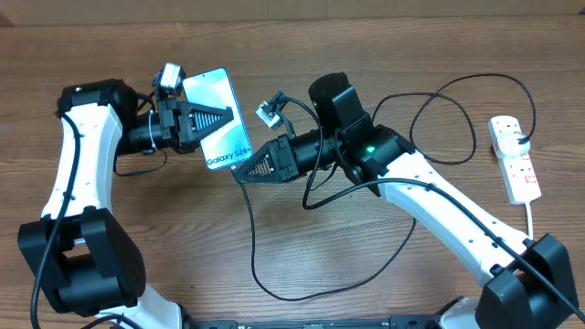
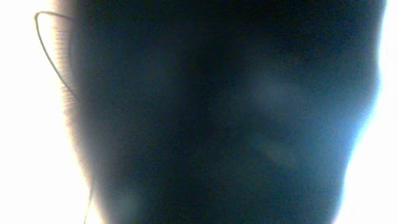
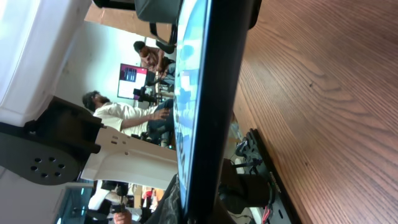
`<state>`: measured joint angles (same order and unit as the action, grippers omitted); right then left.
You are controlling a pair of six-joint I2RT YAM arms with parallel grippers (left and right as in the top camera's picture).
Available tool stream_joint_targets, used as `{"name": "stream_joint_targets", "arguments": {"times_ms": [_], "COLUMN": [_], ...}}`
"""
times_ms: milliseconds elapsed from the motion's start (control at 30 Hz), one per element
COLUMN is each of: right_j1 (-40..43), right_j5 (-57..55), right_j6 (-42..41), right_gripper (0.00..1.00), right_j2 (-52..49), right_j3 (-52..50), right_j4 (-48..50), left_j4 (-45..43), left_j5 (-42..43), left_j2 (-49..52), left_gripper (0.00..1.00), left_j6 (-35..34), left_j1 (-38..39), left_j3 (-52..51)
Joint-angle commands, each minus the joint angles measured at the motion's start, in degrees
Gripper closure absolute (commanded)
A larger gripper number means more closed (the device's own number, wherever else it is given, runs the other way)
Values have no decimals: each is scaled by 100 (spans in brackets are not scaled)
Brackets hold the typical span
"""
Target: Plug charger to phone and switch on socket
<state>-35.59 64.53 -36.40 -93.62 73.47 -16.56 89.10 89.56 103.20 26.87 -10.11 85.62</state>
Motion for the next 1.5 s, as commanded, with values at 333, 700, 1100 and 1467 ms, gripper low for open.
{"name": "stream_joint_targets", "arguments": {"times_ms": [333, 700, 1100, 1467], "right_j1": [42, 42, 42, 42], "right_j5": [186, -66, -151, -413], "right_j6": [155, 127, -13, -153], "right_gripper": [96, 96, 96, 96], "right_j2": [39, 39, 39, 39], "right_j3": [81, 81, 81, 81], "right_j4": [-72, -39, 105, 131], "left_j4": [-514, -516, -516, -516], "left_j5": [101, 94, 90, 92], "left_j2": [-90, -90, -90, -90], "left_gripper": [96, 96, 96, 96], "left_j6": [-787, -975, -887, -885], "left_j1": [37, 39, 39, 39], "left_j3": [24, 24, 24, 24]}}
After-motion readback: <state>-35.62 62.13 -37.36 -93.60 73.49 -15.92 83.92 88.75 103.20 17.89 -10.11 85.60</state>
